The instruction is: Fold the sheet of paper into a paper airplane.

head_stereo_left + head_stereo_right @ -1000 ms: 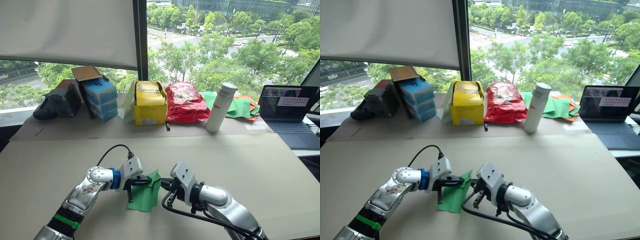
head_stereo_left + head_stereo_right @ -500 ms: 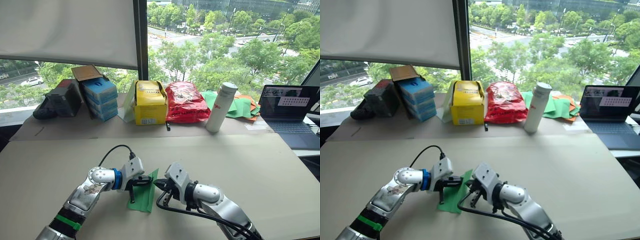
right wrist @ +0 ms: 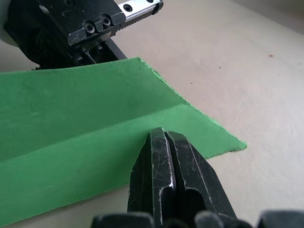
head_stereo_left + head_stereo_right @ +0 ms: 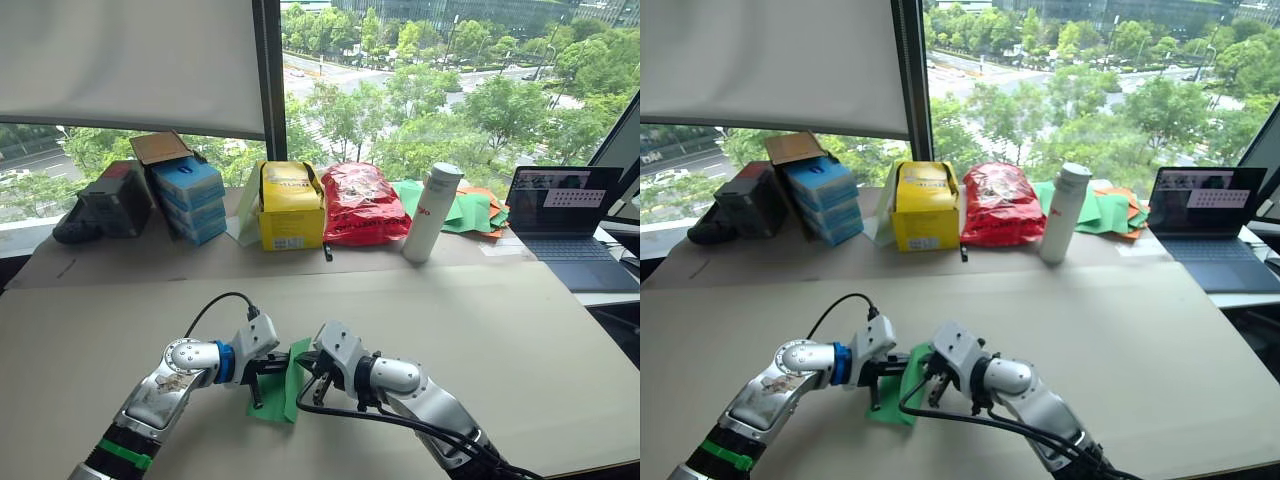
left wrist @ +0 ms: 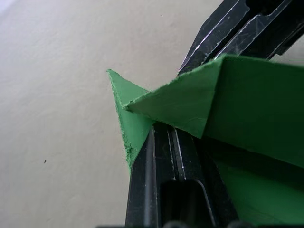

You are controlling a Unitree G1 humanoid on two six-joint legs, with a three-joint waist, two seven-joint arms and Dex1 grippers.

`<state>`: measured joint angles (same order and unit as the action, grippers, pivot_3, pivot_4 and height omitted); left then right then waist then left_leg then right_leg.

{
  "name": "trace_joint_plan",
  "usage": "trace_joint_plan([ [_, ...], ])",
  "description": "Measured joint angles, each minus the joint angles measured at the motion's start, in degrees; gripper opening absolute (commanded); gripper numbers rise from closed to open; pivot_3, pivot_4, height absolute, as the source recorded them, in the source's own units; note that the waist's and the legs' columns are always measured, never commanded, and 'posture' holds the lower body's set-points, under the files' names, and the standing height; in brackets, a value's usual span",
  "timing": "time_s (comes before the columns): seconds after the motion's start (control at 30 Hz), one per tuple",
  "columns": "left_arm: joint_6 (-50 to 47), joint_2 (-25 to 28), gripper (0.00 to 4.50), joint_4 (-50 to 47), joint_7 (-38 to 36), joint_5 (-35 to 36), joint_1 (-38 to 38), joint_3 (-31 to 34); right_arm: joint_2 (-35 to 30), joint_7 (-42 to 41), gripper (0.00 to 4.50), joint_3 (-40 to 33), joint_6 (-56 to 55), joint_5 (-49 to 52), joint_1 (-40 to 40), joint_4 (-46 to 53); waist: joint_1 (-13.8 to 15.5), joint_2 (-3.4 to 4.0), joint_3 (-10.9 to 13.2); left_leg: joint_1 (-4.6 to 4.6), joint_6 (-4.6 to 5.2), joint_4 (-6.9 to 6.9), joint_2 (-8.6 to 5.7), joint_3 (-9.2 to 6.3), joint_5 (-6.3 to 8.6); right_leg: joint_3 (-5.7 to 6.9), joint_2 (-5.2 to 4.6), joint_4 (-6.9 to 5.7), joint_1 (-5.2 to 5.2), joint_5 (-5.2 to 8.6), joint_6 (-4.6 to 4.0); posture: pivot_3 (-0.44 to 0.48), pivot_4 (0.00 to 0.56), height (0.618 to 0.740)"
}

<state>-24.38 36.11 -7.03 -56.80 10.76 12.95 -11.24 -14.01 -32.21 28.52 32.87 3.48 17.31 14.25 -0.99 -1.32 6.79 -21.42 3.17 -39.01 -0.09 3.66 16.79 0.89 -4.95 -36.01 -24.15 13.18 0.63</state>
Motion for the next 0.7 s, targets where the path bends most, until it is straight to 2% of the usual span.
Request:
trace_joint_plan([
  [0.47,-7.31,4.81,0.02,-3.84,2.45,4.02,-3.76,6.81,1.29,-1.59,0.0,1.12,-2.21,-1.07,0.98,-4.05,0.07,0.09,0.17,-0.13,-0.09,0.02,-0.02,-0.01,-0.03,0.03,-0.15,-0.01,-0.16,-0.01,-0.02,0.0,0.15,0.74],
  [0.7,-11.82,6.83,0.02,-5.83,1.02,9.51,0.55,11.8,0.58,-2.32,0.0,1.22,-2.24,-2.23,1.54,-4.17,0.32,0.08,0.29,-0.28,-0.06,0.0,-0.07,-0.03,-0.02,0.1,-0.24,0.03,-0.2,-0.03,-0.01,0.0,0.15,0.74],
])
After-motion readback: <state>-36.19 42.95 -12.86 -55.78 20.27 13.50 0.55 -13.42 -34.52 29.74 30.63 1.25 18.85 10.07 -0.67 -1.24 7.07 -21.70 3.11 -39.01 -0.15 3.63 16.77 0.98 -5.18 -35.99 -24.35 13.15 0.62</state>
